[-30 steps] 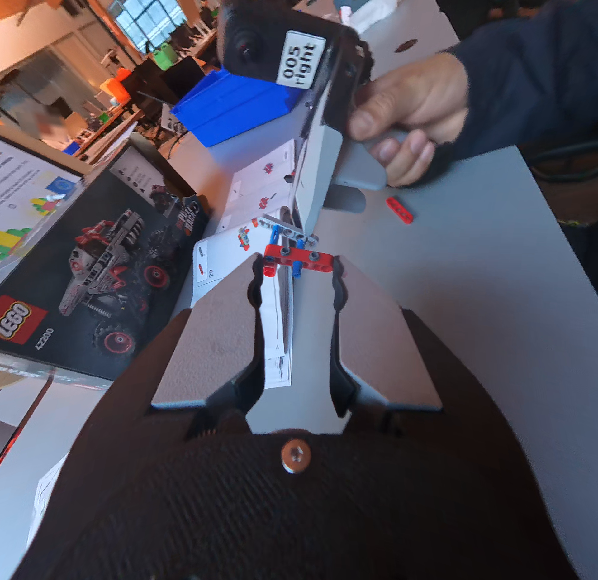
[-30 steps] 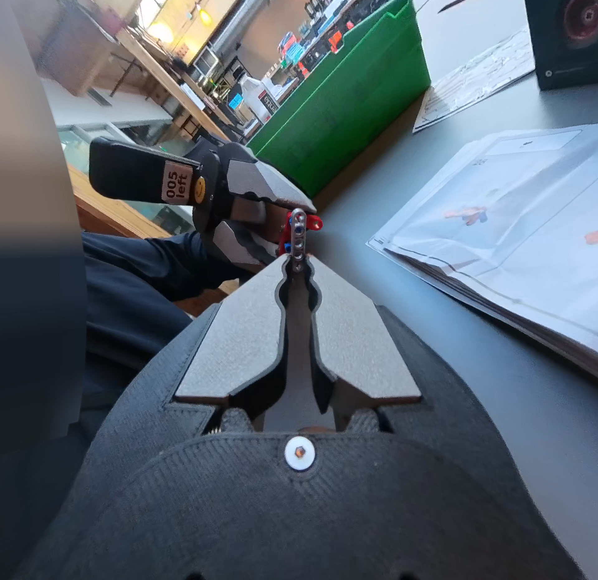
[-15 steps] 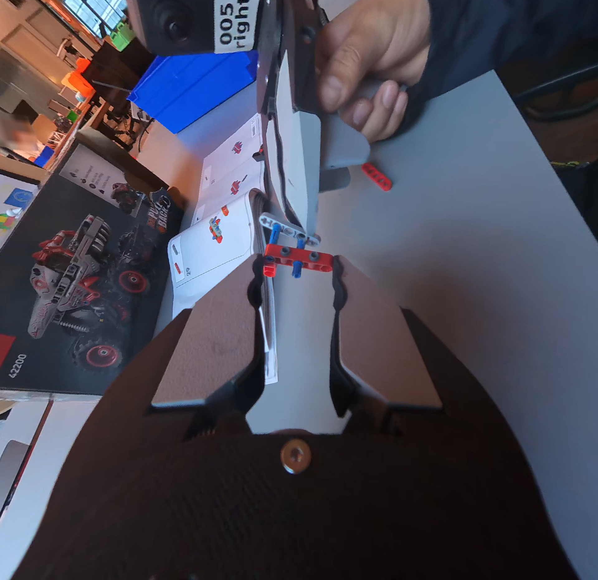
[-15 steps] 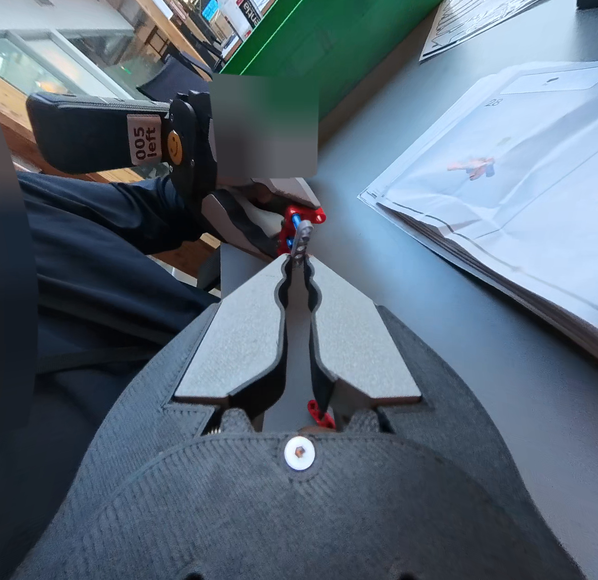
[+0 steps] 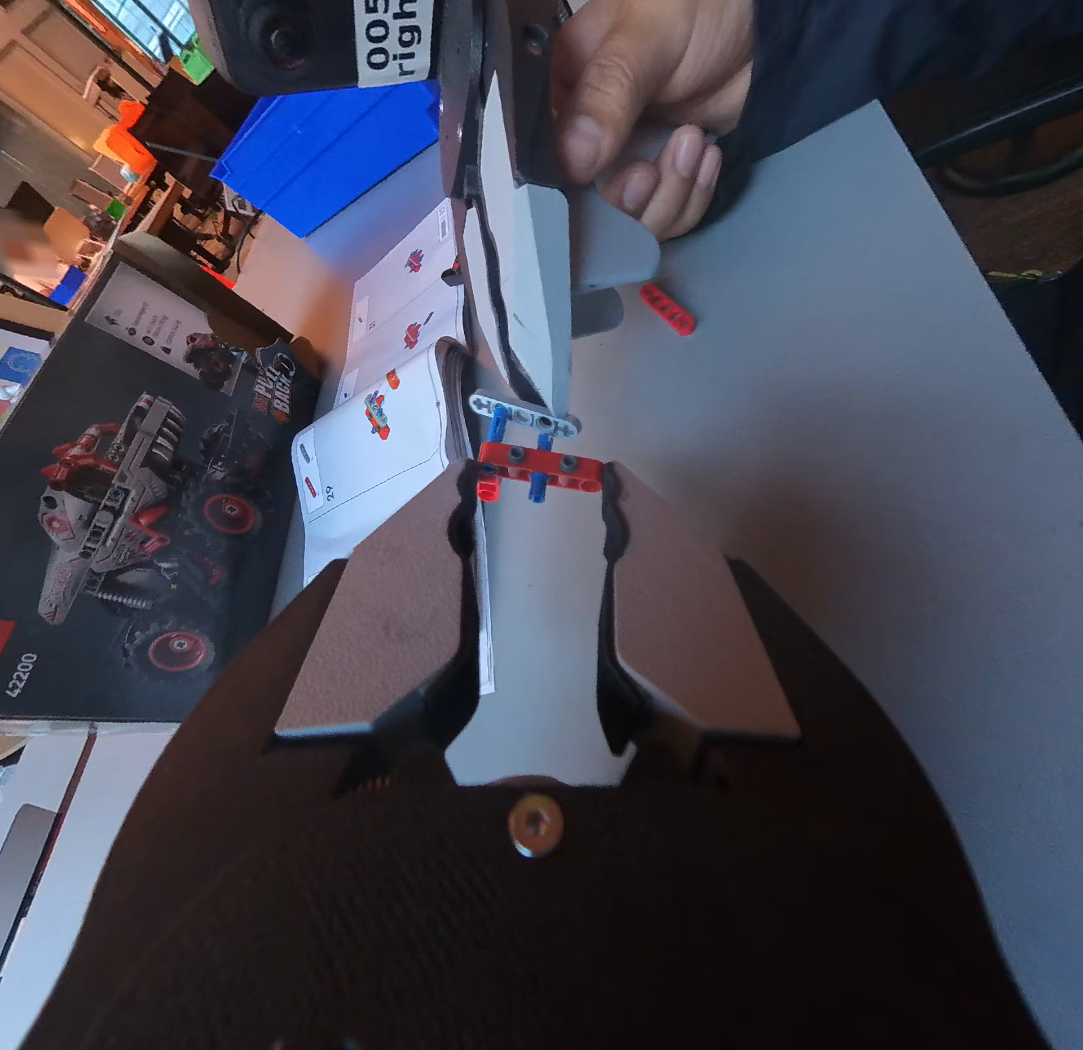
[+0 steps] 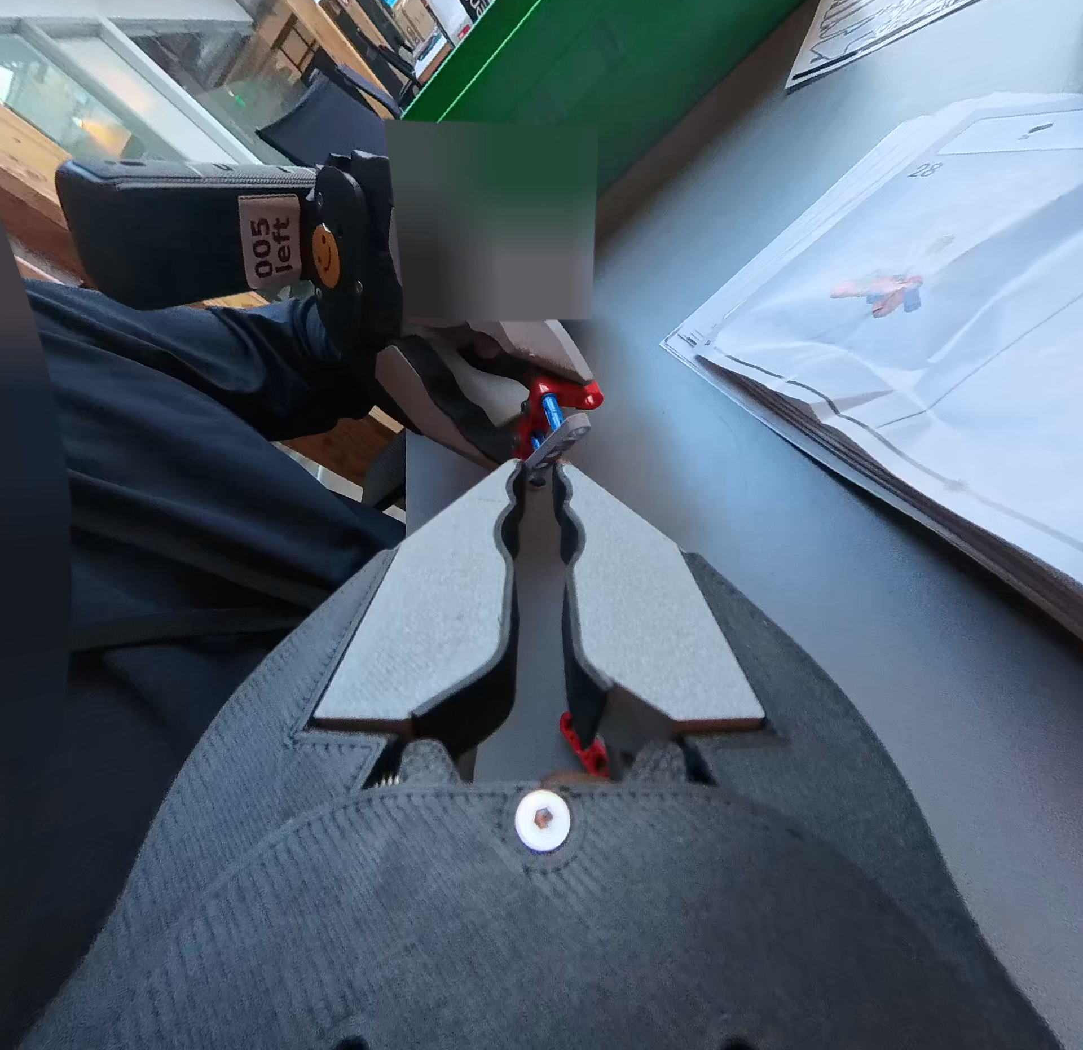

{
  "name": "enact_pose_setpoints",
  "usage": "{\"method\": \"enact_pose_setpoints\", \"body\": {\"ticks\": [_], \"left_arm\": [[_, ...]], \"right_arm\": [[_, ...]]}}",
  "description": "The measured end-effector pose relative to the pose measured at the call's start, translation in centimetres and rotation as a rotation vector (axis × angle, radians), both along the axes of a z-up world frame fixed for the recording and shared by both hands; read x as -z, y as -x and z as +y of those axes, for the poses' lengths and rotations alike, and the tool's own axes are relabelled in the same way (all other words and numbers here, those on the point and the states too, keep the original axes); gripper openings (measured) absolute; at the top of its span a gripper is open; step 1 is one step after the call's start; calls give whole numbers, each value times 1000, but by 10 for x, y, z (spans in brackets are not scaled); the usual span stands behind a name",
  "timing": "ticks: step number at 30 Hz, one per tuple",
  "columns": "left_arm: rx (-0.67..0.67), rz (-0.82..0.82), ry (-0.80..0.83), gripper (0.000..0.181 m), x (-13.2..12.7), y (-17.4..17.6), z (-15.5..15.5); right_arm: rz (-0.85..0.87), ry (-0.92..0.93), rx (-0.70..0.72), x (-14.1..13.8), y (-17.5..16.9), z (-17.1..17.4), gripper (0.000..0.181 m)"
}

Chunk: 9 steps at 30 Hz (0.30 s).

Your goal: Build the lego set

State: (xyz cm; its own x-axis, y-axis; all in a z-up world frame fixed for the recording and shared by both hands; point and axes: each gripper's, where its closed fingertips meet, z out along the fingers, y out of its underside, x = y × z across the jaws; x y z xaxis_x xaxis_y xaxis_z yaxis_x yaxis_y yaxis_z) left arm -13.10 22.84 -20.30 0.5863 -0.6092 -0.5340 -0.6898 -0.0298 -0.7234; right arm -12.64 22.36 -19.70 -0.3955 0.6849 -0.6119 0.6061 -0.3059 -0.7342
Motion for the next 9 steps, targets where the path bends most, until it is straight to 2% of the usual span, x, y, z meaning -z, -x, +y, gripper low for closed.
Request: {"method": "enact_pose_setpoints", "body": {"ticks": [9], "left_arm": [[29,25,7,41,4,-6,-3]], "right_arm": [[-6,-57,-6,4,-2,3,3]]}}
